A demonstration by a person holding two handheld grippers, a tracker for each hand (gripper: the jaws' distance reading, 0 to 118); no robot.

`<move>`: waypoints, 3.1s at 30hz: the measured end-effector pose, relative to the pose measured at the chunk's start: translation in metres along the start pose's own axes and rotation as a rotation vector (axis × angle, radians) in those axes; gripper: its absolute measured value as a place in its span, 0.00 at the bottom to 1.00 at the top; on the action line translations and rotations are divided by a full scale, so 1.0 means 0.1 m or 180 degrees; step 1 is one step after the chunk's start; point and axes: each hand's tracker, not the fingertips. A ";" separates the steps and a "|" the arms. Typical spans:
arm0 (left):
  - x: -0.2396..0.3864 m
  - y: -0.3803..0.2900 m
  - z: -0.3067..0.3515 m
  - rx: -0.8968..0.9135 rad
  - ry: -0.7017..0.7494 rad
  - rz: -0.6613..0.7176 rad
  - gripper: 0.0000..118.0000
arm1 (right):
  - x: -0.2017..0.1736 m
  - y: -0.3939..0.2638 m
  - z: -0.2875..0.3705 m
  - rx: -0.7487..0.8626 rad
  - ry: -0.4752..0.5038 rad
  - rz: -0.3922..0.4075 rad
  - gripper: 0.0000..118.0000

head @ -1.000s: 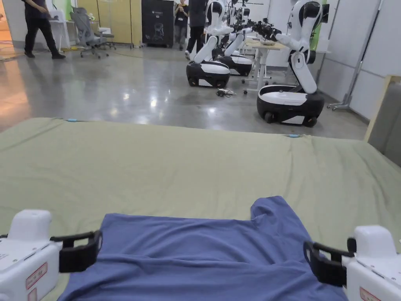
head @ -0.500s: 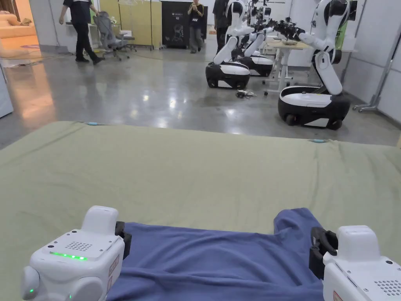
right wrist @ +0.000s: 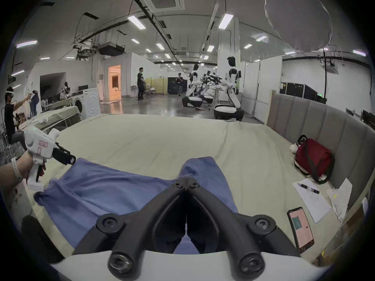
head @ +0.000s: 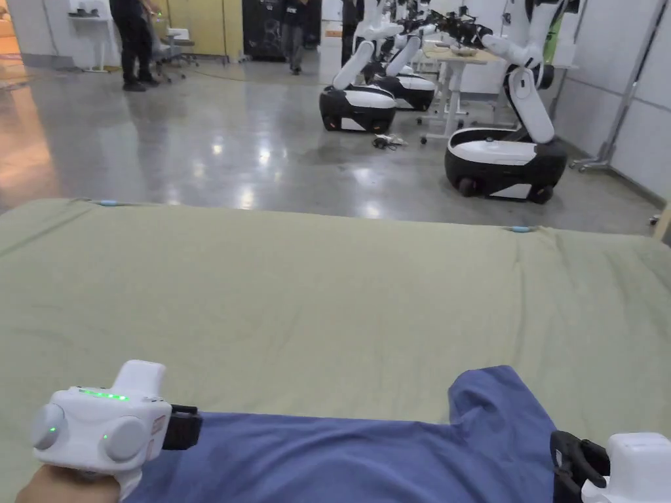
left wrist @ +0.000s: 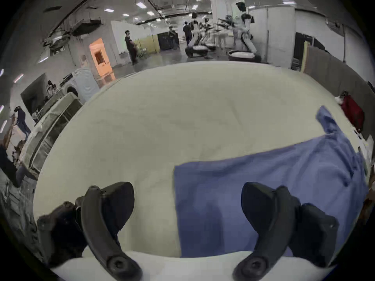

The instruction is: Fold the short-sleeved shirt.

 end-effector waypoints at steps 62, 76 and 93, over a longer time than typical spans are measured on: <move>0.45 -1.40 2.74 0.1815 -0.0551 0.0199 0.98 | 0.00 -0.12 1.29 0.0543 0.0271 -0.0127 0.79; 0.76 -1.17 2.68 0.1814 -0.0099 0.0045 0.00 | -0.47 -0.08 1.02 0.0620 0.0058 -0.0216 0.04; -1.30 -2.23 1.67 0.0222 -0.2199 0.2277 1.00 | -0.99 -0.28 1.04 0.0340 0.0403 -0.0277 0.04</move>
